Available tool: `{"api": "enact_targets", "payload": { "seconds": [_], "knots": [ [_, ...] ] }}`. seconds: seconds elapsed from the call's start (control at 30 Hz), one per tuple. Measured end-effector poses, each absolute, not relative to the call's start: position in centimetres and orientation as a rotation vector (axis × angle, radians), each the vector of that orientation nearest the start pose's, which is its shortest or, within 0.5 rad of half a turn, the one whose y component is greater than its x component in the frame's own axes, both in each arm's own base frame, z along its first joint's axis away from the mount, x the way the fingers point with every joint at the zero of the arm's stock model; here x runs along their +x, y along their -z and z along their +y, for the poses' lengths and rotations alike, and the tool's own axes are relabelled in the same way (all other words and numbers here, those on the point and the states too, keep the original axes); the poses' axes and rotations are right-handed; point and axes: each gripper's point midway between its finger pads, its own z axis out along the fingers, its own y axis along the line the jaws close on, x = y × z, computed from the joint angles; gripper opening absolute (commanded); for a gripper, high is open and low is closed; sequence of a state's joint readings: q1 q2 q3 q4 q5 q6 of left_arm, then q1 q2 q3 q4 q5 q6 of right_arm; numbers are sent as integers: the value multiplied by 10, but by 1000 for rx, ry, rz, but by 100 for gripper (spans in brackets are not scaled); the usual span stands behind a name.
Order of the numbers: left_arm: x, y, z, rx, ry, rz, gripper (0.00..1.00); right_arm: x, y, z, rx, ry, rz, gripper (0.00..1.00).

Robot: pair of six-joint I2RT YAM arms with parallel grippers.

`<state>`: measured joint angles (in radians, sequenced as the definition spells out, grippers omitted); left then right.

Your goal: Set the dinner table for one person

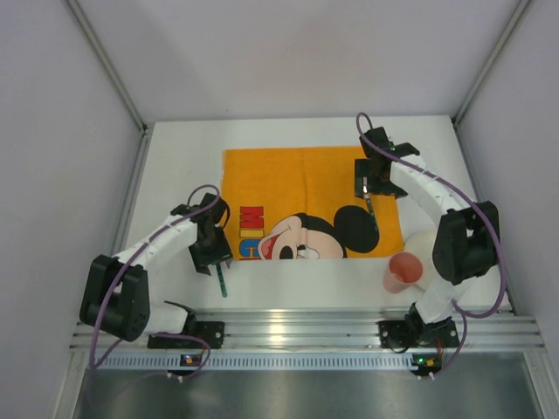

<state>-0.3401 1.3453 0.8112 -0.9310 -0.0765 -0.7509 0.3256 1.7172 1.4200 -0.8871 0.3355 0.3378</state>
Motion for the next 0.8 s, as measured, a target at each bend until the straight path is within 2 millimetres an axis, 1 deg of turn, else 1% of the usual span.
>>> {"api": "enact_targets", "payload": {
  "seconds": [0.13,0.27,0.3,0.37,0.4,0.47,0.5,0.57,0.8],
  "knots": [
    [175,-33,-78,-641,-54,2979,55,360,-117,74,104,254,2663,93],
    [178,-18,-77,-645,-96,2988,45,356,-112,74,101,254,2681,93],
    [179,-13,-77,-644,-105,2991,38,355,-110,73,101,254,2687,93],
    [182,-12,-80,-642,-84,2992,34,353,-109,71,103,254,2694,93],
    [183,-12,-81,-637,-79,2989,26,353,-109,70,106,254,2694,93],
    [185,-11,-84,-635,-59,2983,19,354,-110,69,110,253,2691,93],
    [185,-11,-85,-633,-54,2982,9,354,-111,68,115,252,2688,93],
    [185,-11,-85,-639,-54,2980,1,353,-114,65,119,251,2683,93],
    [186,-15,-82,-650,-71,2959,0,354,-121,58,134,246,2665,93]
  ]
}}
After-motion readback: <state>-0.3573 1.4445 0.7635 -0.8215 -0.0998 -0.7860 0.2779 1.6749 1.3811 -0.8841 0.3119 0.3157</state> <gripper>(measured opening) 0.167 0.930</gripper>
